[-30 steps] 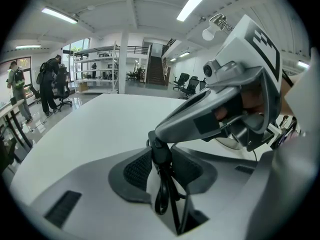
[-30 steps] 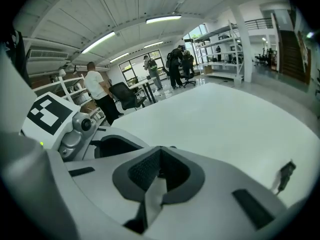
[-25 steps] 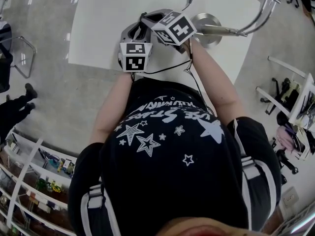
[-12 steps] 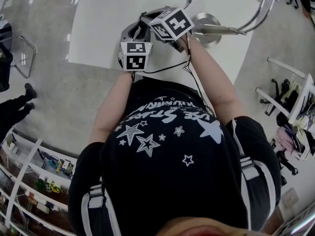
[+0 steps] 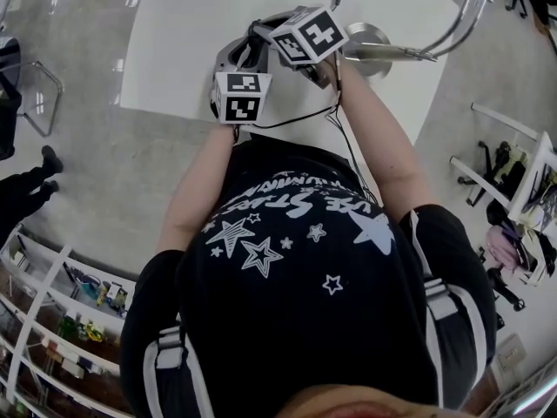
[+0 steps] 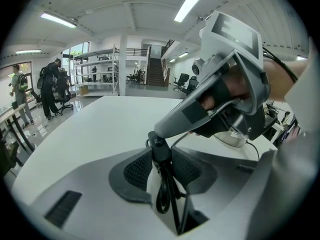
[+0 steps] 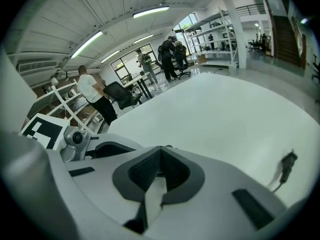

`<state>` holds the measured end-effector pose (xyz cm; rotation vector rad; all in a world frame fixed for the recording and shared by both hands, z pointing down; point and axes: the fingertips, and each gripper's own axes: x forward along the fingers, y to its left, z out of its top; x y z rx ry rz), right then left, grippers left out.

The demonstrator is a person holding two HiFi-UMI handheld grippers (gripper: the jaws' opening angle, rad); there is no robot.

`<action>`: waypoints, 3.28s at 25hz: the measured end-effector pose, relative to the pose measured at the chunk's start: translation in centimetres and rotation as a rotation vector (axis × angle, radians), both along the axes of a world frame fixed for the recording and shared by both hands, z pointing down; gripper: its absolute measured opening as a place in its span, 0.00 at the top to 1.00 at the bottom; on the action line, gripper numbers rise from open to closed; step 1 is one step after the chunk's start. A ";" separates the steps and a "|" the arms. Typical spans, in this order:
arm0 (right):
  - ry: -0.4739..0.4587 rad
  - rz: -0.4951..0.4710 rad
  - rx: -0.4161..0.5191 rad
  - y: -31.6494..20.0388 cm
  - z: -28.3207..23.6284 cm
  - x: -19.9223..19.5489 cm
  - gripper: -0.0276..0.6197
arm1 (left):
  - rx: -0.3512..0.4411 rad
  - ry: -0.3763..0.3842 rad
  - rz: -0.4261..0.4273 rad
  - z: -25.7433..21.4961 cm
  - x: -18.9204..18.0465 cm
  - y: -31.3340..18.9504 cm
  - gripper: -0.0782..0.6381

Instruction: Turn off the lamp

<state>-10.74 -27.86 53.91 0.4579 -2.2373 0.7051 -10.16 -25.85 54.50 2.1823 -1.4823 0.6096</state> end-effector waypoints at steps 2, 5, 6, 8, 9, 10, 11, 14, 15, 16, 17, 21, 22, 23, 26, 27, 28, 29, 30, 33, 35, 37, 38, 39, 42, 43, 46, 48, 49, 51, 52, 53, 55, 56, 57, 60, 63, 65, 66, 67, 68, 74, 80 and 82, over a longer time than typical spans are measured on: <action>-0.012 0.010 0.004 0.0 0.0 0.1 0.95 | -0.002 0.007 -0.001 0.1 0.0 0.0 0.70; -0.021 0.012 0.014 0.4 0.2 0.3 0.95 | -0.009 0.019 -0.006 0.1 0.1 0.1 0.70; -0.021 0.012 0.014 0.7 0.5 0.4 0.95 | -0.008 0.017 -0.007 0.1 0.1 0.1 0.70; -0.018 0.027 0.026 1.1 0.5 1.0 0.95 | 0.002 0.009 -0.003 -0.1 0.0 0.1 0.70; -0.020 0.043 0.034 1.2 0.2 1.3 0.95 | 0.009 0.008 0.003 -0.2 0.0 0.2 0.70; -0.023 0.061 0.039 1.3 -0.1 1.6 0.95 | 0.014 0.007 0.009 -0.3 0.1 0.3 0.70; -0.024 0.080 0.043 1.4 -0.4 2.0 0.95 | 0.020 0.007 0.014 -0.5 0.1 0.3 0.70; -0.025 0.117 0.053 1.9 -0.9 3.0 0.95 | 0.049 0.003 0.016 -1.2 0.2 0.5 0.70; -0.029 0.124 0.052 2.1 -0.9 3.3 0.95 | 0.059 0.001 0.016 -1.6 0.1 0.7 0.70; -0.035 0.133 0.057 2.4 -1.2 3.6 0.95 | 0.068 0.001 0.014 -2.0 0.1 0.8 0.70; -0.042 0.145 0.070 2.5 -1.8 3.8 0.95 | 0.079 0.004 0.009 -2.4 0.0 1.0 0.70; -0.076 0.183 0.127 3.4 -3.6 4.8 0.95 | 0.127 0.034 -0.047 -4.4 -1.1 2.2 0.70; -0.085 0.183 0.140 3.8 -3.7 5.0 0.95 | 0.137 0.049 -0.059 -4.8 -1.4 2.6 0.70; -0.092 0.181 0.151 4.2 -3.7 5.1 0.95 | 0.146 0.066 -0.067 -5.2 -1.8 3.0 0.70; -0.101 0.185 0.174 5.4 -4.1 5.4 0.95 | 0.164 0.106 -0.087 -6.3 -2.9 4.6 0.70; -0.102 0.188 0.178 5.8 -4.3 5.6 0.95 | 0.167 0.113 -0.093 -6.5 -3.2 5.1 0.70; -0.104 0.191 0.182 6.2 -4.4 5.6 0.95 | 0.169 0.118 -0.098 -6.7 -3.4 5.6 0.70; -0.105 0.192 0.185 6.6 -4.6 5.7 0.95 | 0.171 0.120 -0.101 -6.8 -3.6 6.1 0.70; -0.106 0.192 0.188 7.1 -4.7 5.7 0.95 | 0.174 0.121 -0.101 -6.9 -3.7 6.6 0.70; -0.106 0.190 0.200 8.6 -5.0 5.6 0.95 | 0.193 0.126 -0.092 -7.7 -3.7 8.0 0.70; -0.105 0.190 0.209 9.7 -5.3 5.5 0.95 | 0.211 0.134 -0.086 -8.5 -3.7 8.9 0.70; -0.105 0.192 0.219 10.9 -5.6 5.3 0.95 | 0.229 0.138 -0.083 -9.2 -3.8 9.9 0.71; -0.105 0.195 0.223 11.6 -5.7 5.2 0.95 | 0.238 0.136 -0.083 -9.5 -4.1 10.5 0.74; -0.105 0.200 0.227 12.2 -5.8 5.1 0.95 | 0.245 0.133 -0.083 -9.7 -4.3 11.0 0.77; -0.102 0.219 0.233 14.2 -5.9 5.1 0.95 | 0.252 0.132 -0.081 -9.8 -4.9 12.6 0.84; -0.100 0.227 0.236 14.8 -5.9 5.3 0.95 | 0.250 0.135 -0.081 -9.8 -5.0 13.0 0.85; -0.096 0.249 0.245 16.3 -6.2 6.1 0.95 | 0.244 0.150 -0.079 -9.7 -4.9 14.4 0.88; -0.101 0.264 0.255 16.9 -6.5 6.7 0.95 | 0.246 0.161 -0.077 -9.8 -4.6 15.2 0.88; -0.108 0.274 0.263 17.0 -6.8 7.0 0.95 | 0.250 0.167 -0.077 -9.9 -4.5 15.5 0.88; -0.131 0.292 0.285 17.0 -7.6 7.2 0.95 | 0.260 0.181 -0.083 -10.3 -4.3 16.0 0.88; -0.146 0.298 0.298 16.9 -8.0 7.2 0.95 | 0.264 0.188 -0.086 -10.5 -4.3 16.2 0.88; -0.161 0.300 0.309 16.9 -8.5 7.0 0.95 | 0.268 0.193 -0.089 -10.7 -4.3 16.4 0.88; -0.183 0.288 0.330 17.0 -9.3 6.6 0.95 | 0.277 0.201 -0.090 -11.1 -4.1 16.7 0.88; -0.188 0.276 0.340 17.1 -9.5 6.5 0.95 | 0.282 0.203 -0.091 -11.3 -4.0 16.8 0.88; -0.191 0.263 0.350 17.2 -9.8 6.4 0.95 | 0.288 0.203 -0.091 -11.5 -3.8 16.9 0.88; -0.201 0.239 0.373 17.6 -10.4 6.7 0.95 | 0.305 0.201 -0.094 -12.2 -3.0 17.1 0.88; -0.213 0.230 0.385 18.6 -10.7 7.8 0.95 | 0.309 0.193 -0.093 -12.7 -1.9 17.8 0.88; -0.219 0.232 0.386 19.6 -10.7 9.1 0.95 | 0.308 0.182 -0.090 -12.7 -0.8 18.6 0.88; -0.222 0.235 0.386 20.0 -10.7 9.9 0.95 | 0.309 0.177 -0.091 -12.8 -0.2 19.0 0.88; -0.225 0.240 0.387 20.5 -10.7 10.7 0.95 | 0.312 0.174 -0.092 -12.9 0.4 19.5 0.88; -0.227 0.245 0.388 20.9 -10.6 11.7 0.95 | 0.315 0.171 -0.095 -13.0 1.1 19.9 0.88; -0.229 0.257 0.407 24.5 -10.6 16.8 0.95 | 0.344 0.158 -0.110 -14.0 5.3 24.0 0.88; -0.246 0.240 0.424 29.2 -11.2 21.0 0.95 | 0.355 0.144 -0.134 -14.5 9.0 28.6 0.88; -0.248 0.243 0.423 30.4 -11.1 22.3 0.95 | 0.356 0.139 -0.138 -14.5 10.1 30.1 0.88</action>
